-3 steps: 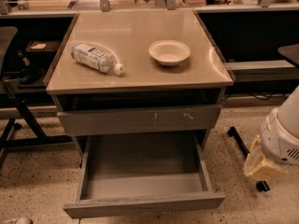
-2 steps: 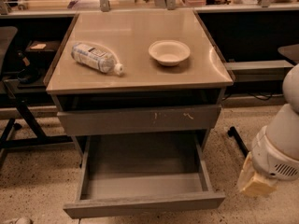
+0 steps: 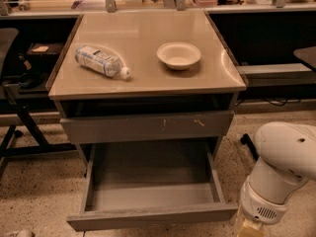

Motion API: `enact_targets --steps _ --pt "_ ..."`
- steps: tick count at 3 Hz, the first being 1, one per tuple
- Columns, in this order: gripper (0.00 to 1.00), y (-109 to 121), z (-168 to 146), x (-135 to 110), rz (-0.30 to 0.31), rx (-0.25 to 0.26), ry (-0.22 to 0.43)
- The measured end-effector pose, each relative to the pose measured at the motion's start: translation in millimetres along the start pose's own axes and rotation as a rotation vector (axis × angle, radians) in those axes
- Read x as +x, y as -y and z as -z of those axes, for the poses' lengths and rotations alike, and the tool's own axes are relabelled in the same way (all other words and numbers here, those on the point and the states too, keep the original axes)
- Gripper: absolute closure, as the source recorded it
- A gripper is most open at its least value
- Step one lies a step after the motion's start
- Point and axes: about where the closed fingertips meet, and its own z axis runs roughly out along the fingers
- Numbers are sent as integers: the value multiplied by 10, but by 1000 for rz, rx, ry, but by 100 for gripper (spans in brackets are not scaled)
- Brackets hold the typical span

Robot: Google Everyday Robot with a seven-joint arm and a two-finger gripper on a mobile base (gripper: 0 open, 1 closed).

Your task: Close middle drawer

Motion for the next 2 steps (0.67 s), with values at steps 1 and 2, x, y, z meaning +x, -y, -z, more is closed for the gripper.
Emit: enact_targets --steps 1,2 --pt "100 0 0 0 0 0 0" --pt "100 95 -269 -105 -1 -44 39"
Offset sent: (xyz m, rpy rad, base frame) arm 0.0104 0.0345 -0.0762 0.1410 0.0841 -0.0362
